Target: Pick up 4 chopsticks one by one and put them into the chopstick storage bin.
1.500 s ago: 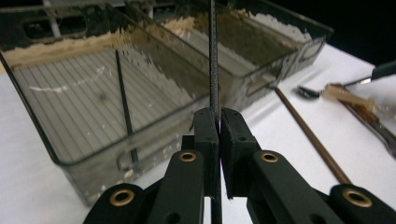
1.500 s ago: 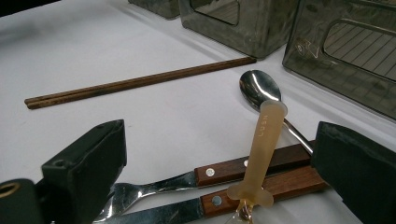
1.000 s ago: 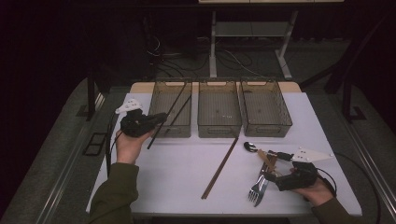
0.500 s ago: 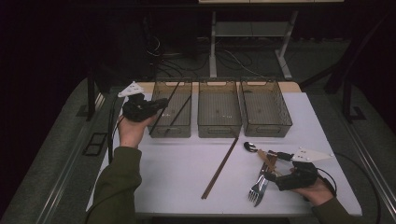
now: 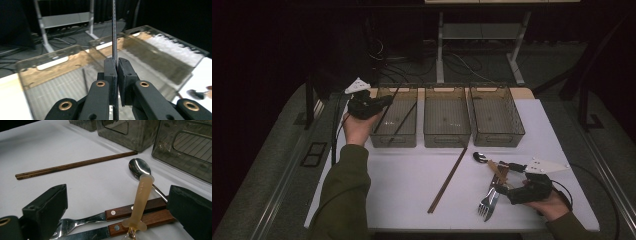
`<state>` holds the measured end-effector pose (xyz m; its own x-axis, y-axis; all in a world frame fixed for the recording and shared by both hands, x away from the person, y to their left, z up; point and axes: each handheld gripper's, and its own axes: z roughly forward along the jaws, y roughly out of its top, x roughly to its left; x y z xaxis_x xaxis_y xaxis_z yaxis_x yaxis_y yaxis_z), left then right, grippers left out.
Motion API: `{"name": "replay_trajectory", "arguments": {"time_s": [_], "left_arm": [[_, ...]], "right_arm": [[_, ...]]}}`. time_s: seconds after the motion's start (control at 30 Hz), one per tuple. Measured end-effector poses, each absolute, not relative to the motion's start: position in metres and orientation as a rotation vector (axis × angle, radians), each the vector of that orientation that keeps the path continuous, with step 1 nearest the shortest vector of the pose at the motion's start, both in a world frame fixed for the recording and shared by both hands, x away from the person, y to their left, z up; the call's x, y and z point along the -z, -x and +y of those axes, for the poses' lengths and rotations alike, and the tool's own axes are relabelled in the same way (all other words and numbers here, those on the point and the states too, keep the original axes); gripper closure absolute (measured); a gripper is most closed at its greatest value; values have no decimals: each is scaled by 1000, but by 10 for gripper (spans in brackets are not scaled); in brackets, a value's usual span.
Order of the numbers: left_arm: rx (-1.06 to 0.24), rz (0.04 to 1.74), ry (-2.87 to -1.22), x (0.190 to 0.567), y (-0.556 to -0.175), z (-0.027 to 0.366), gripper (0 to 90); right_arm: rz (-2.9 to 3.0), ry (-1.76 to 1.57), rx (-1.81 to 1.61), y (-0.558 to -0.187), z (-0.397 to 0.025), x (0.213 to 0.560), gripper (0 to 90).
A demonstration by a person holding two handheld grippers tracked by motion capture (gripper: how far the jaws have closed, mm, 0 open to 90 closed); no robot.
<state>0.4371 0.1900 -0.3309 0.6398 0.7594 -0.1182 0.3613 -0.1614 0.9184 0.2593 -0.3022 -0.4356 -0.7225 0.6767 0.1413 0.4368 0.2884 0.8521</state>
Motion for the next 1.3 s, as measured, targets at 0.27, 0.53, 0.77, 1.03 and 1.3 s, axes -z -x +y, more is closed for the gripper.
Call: {"name": "replay_trajectory", "arguments": {"time_s": [0.27,0.53,0.77,1.03,1.3], "left_arm": [[-495,947,-1777,347,-451,192,857],[-500,979,-1809,362,-458,189,856],[-489,1023,-1842,379,-458,193,856],[-465,1051,-1858,391,-458,195,855],[-468,1063,-1884,397,-458,194,840]], "right_arm": [[2310,-1025,-1409,-259,-302,436,36],[2310,-1026,-1409,-259,-303,436,36],[2308,-1027,-1411,-259,-303,436,36],[2310,-1028,-1407,-259,-303,436,36],[2310,-1027,-1408,-259,-303,436,36]]}}
